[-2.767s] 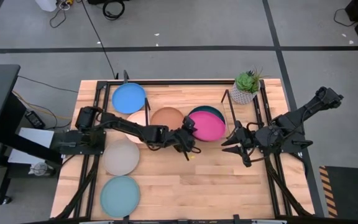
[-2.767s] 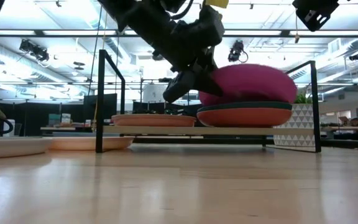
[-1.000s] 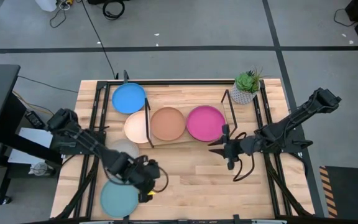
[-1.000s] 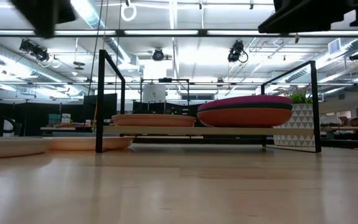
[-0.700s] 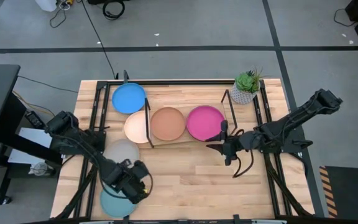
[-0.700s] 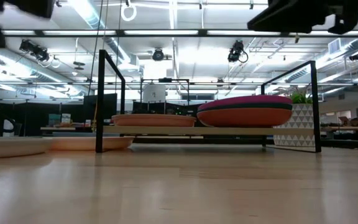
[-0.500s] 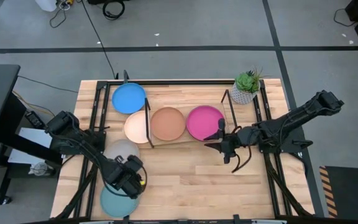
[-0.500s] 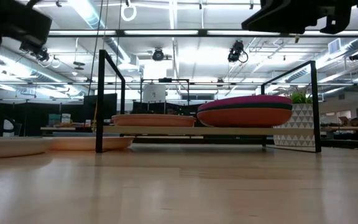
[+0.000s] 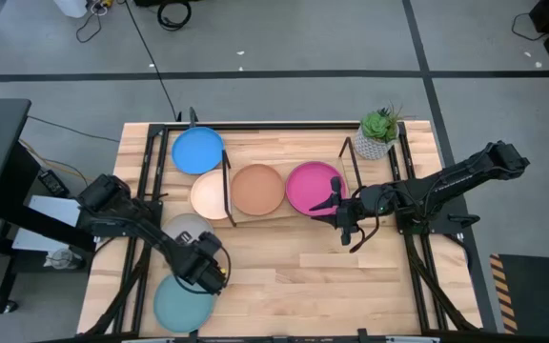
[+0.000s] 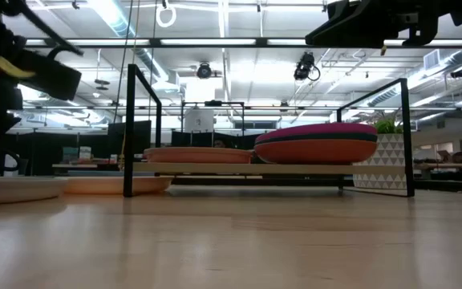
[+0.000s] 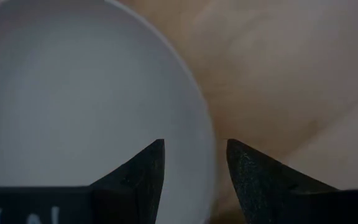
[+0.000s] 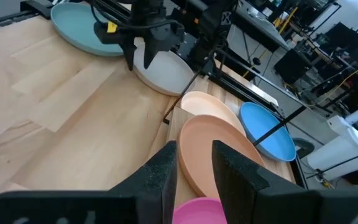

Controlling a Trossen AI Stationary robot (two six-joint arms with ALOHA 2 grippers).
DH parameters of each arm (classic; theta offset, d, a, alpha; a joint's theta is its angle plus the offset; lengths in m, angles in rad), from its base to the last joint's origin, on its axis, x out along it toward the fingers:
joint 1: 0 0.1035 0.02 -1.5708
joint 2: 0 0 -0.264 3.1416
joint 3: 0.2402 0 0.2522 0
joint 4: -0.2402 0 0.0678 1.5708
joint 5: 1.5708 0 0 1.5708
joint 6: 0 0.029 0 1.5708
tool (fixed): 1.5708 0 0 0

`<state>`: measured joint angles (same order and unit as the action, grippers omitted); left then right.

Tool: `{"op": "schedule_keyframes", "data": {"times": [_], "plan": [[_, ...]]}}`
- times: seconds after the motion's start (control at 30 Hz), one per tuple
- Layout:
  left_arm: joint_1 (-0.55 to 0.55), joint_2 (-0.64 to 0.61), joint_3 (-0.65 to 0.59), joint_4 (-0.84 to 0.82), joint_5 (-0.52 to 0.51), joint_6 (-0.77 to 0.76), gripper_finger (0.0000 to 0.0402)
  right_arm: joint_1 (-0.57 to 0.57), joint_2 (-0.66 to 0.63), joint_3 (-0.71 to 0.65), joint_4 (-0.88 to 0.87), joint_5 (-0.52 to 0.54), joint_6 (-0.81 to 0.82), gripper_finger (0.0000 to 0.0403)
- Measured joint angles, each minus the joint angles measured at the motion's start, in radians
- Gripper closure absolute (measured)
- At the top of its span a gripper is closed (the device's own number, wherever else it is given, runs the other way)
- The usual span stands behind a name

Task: Place and stack plates onto a shelf
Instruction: Stack the gray plate on top of the brown plate on the shelf

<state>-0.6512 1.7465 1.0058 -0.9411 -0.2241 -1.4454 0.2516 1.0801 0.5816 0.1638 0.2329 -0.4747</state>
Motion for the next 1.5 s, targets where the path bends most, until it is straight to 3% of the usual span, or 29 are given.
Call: {"op": "schedule_keyframes", "data": {"times": [0.17,0.47,0.7,0.83,1.1,1.3,1.5], "plan": [[0.018,0.023,0.000,-0.013,0.005,0.055,0.0244,0.000,0.000,0.000,0.000,-0.002,0.005,0.0296],[0.036,0.023,0.003,-0.028,0.034,0.121,0.0386,0.001,0.000,0.000,-0.001,-0.018,0.053,0.0302],[0.055,-0.056,0.098,-0.075,0.117,0.176,0.0377,0.001,0.000,0.000,-0.002,-0.018,0.062,0.0304],[0.041,-0.098,0.217,-0.087,0.084,0.262,0.0384,0.002,0.000,0.000,-0.014,-0.018,0.105,0.0304],[0.017,-0.101,0.409,0.033,-0.127,0.671,0.0381,0.003,0.000,0.000,-0.058,-0.018,0.188,0.0305],[0.086,-0.093,0.413,0.145,-0.245,0.981,0.0380,0.004,0.000,0.000,-0.089,-0.018,0.295,0.0306],[0.203,-0.036,0.407,0.145,-0.286,1.230,0.0380,0.004,0.000,0.000,-0.152,-0.018,0.403,0.0307]]}}
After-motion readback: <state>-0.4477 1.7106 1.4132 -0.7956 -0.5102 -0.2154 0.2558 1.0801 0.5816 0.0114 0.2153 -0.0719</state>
